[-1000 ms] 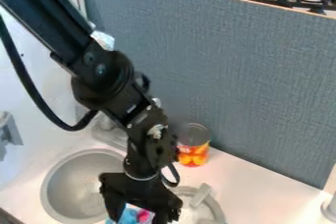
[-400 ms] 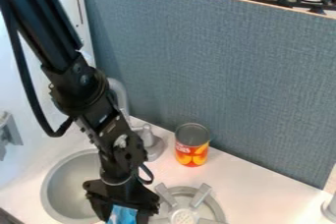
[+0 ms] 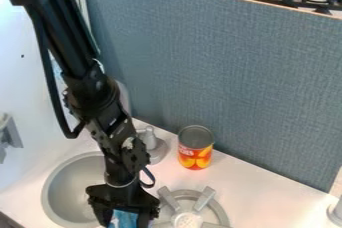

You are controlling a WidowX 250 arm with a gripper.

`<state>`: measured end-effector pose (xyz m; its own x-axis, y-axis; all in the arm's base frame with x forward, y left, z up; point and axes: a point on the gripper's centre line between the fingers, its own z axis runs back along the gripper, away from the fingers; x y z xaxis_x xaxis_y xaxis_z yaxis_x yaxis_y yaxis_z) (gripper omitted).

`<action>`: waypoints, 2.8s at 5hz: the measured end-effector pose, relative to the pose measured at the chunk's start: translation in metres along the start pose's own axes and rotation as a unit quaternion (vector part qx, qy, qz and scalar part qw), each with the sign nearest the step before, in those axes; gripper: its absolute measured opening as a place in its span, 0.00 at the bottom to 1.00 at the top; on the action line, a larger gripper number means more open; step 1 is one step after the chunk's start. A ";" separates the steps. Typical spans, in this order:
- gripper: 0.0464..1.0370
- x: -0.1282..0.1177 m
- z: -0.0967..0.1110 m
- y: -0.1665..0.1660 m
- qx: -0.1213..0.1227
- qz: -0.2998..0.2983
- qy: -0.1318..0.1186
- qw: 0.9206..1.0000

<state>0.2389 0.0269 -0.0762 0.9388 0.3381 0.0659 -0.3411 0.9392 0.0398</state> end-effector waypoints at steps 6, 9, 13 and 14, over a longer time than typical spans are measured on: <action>0.23 0.005 0.061 -0.057 -0.073 -0.012 -0.044 0.996; 0.23 0.030 0.019 -0.086 -0.064 0.020 -0.046 0.997; 0.97 0.018 0.043 -0.096 0.003 -0.015 -0.008 1.000; 0.97 -0.006 0.065 -0.101 0.016 -0.034 -0.025 0.999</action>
<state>0.2648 -0.0742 -0.0160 0.9568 0.2688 0.1109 -0.2779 0.9575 0.0772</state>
